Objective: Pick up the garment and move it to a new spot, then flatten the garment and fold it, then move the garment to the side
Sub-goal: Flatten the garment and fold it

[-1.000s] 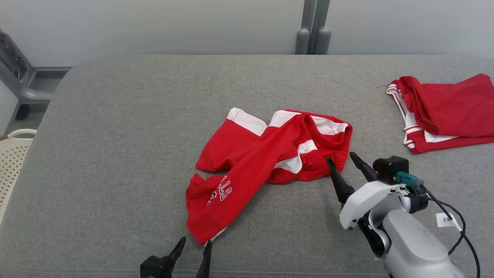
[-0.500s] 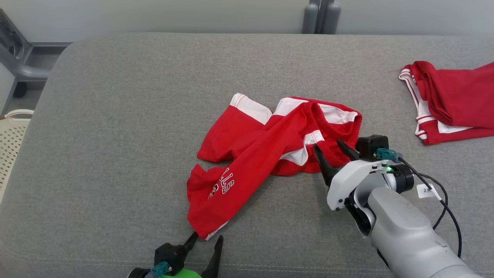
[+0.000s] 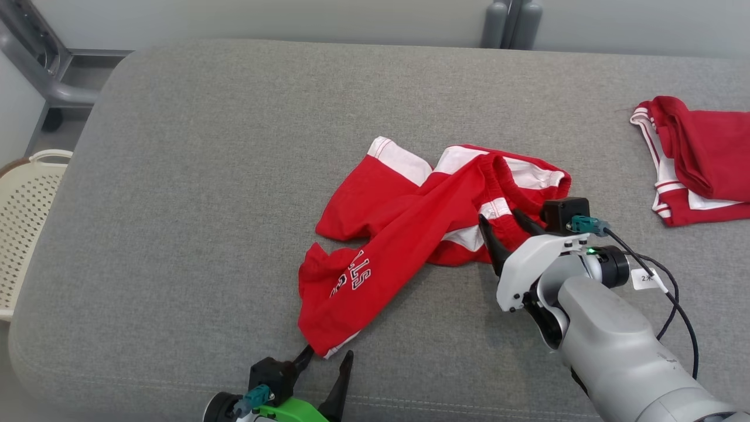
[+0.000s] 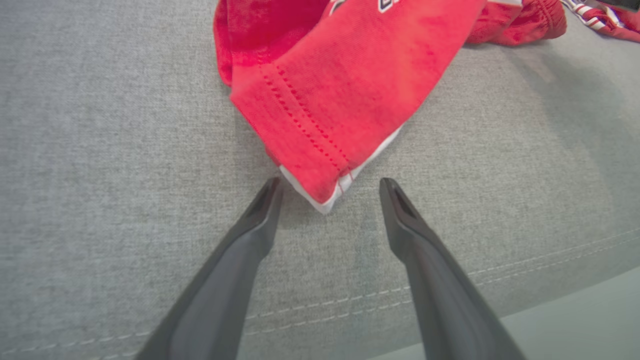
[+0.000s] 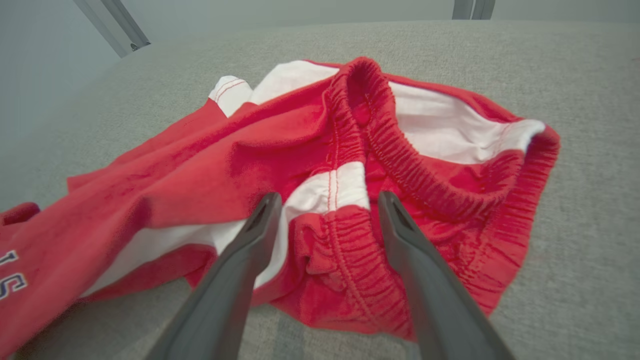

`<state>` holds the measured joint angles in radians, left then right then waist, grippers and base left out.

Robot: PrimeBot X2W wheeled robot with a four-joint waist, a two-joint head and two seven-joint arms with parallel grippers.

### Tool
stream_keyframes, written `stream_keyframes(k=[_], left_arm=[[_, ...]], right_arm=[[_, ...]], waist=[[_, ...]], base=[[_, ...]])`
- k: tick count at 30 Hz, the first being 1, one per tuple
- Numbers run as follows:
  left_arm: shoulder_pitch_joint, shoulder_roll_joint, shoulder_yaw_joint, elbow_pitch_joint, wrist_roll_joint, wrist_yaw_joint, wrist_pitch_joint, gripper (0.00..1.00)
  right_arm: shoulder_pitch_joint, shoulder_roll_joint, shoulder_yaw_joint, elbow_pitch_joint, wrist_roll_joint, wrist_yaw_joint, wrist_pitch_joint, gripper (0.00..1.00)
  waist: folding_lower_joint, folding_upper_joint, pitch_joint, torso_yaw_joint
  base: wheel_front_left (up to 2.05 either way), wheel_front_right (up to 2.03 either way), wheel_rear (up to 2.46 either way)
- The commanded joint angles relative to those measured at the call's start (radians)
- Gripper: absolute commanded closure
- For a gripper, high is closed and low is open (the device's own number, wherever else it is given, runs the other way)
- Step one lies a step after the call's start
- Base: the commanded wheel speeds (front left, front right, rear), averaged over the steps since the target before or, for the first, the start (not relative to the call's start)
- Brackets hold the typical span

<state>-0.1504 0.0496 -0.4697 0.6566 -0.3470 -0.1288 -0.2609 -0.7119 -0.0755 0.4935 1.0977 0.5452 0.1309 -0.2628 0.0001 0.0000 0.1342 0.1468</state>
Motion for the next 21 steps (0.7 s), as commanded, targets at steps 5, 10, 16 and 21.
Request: stream_keyframes(k=[5,10,16,21], left_arm=[[-0.052,0.002,-0.038,0.025,-0.029,-0.002,-0.004,1.00],[-0.065,0.002,-0.024,0.007,-0.036,-0.002,-0.004,1.00],[-0.027,0.024,0.014,-0.070,-0.006,-0.002,-0.004,1.00],[-0.002,0.052,0.068,-0.165,0.018,-0.002,-0.004,1.00]], right_arm=[[-0.033,-0.007,0.008,0.036,0.009,0.000,-0.004,1.00],[-0.024,-0.015,0.000,0.019,0.005,0.000,-0.004,1.00],[0.018,-0.033,0.000,-0.079,0.024,0.000,-0.004,1.00],[0.063,-0.069,0.017,-0.185,0.067,0.000,-0.004,1.00]], waist=[[-0.0001,0.0000,0.018,0.032],[-0.0001,0.0000,0.023,0.033],[-0.0001,0.0000,-0.005,0.021],[-0.0001,0.0000,-0.034,0.009]], base=[[0.00,0.00,0.00],[0.00,0.00,0.00],[0.00,0.00,0.00],[0.00,0.00,0.00]])
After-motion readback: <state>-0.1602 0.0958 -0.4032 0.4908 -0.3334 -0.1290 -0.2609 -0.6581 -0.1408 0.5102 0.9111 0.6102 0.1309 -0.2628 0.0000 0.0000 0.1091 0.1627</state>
